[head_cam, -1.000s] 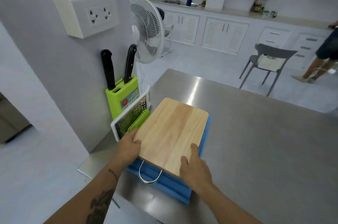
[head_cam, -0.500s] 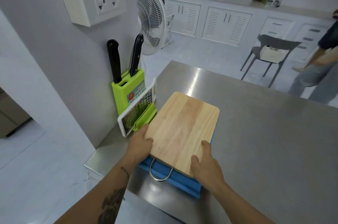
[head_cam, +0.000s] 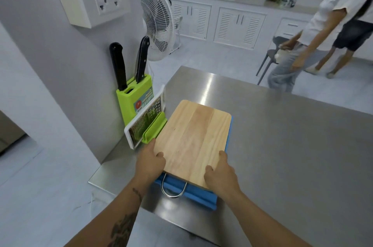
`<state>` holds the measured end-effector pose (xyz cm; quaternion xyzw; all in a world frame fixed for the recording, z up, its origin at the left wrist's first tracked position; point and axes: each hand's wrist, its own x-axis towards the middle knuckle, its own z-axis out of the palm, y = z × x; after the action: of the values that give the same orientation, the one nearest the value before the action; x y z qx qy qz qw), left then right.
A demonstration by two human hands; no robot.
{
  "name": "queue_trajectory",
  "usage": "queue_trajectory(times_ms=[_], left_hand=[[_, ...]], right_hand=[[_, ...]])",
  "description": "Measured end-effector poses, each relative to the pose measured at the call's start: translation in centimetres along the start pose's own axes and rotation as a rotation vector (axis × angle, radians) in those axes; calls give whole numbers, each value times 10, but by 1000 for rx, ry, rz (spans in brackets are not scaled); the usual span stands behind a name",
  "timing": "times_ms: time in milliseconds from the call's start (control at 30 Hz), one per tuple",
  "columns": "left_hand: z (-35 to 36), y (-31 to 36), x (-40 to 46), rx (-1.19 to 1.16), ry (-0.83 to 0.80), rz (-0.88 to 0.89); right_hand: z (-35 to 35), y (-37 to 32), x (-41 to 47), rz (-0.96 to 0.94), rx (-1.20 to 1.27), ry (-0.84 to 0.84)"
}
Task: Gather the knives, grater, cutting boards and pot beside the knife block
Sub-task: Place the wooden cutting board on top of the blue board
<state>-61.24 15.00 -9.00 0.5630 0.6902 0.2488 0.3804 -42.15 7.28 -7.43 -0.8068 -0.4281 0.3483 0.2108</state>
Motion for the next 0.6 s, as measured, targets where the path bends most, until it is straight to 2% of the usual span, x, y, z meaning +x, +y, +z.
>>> queue_trajectory(times_ms=[100,200,267,367,467,600], left_hand=[[1,3,-2,43,20,8],[0,9,-5,72,24,-32],[-1,18,-8,170,93,-15],[5,48,-14,272,224,106],[31,99,-24,151,164,253],[91,177,-49,-10,-58,369]], right_hand=[[-17,-3,6,-6,-55,-37],[-41,0,8,-9,-8,-5],[-59,8,9,14,36,28],[-87,33,13,56,109,101],[-120,70,18,92,178,164],[-180,124,8,134,230,268]])
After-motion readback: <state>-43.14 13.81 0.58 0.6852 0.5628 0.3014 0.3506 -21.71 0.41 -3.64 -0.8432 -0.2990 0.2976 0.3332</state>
